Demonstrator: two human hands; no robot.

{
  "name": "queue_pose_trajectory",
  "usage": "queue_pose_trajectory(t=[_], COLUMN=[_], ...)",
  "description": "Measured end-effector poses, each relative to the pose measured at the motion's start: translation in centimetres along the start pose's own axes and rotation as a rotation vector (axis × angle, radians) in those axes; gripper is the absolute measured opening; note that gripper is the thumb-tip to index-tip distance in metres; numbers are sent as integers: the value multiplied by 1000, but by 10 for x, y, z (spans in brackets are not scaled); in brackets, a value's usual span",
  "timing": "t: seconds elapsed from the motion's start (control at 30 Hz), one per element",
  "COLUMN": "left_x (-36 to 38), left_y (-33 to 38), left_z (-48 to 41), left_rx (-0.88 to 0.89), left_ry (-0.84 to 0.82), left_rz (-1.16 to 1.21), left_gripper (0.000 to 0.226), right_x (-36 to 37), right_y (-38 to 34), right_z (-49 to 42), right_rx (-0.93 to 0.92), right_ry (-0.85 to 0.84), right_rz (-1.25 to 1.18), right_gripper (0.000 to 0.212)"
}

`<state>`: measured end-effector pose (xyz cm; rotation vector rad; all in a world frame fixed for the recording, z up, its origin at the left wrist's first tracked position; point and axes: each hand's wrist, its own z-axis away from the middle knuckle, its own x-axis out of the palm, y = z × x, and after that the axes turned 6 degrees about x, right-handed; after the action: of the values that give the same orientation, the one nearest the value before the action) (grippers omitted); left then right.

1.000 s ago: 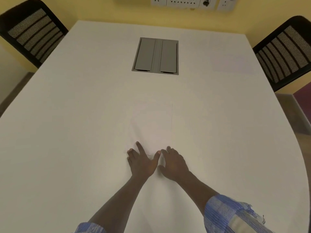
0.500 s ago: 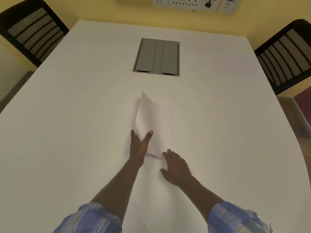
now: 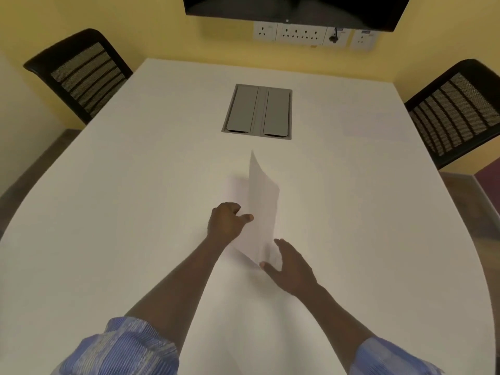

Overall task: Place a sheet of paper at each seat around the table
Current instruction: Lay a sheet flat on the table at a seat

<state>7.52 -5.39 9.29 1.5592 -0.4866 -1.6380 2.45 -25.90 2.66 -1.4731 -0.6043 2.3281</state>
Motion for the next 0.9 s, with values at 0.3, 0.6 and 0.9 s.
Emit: queue_pose_trajectory(t=[0.3,0.6,0.9], left_x=[-62,-143,-264], left_y=[50,49,-30], left_z=[110,212,273], left_rx=[228,360,417], left_ry=[-19,6,81], left_rz=[-317,-513,-489], left_gripper=[23,26,11], right_x=[-32,-9,70], right_y=[-9,-48,-124], right_z=[81,131,203], right_rx=[207,338,308], right_ry=[-30,-69,-325], right_rz=[-717,-1153,-1726], right_gripper=[85,101,70])
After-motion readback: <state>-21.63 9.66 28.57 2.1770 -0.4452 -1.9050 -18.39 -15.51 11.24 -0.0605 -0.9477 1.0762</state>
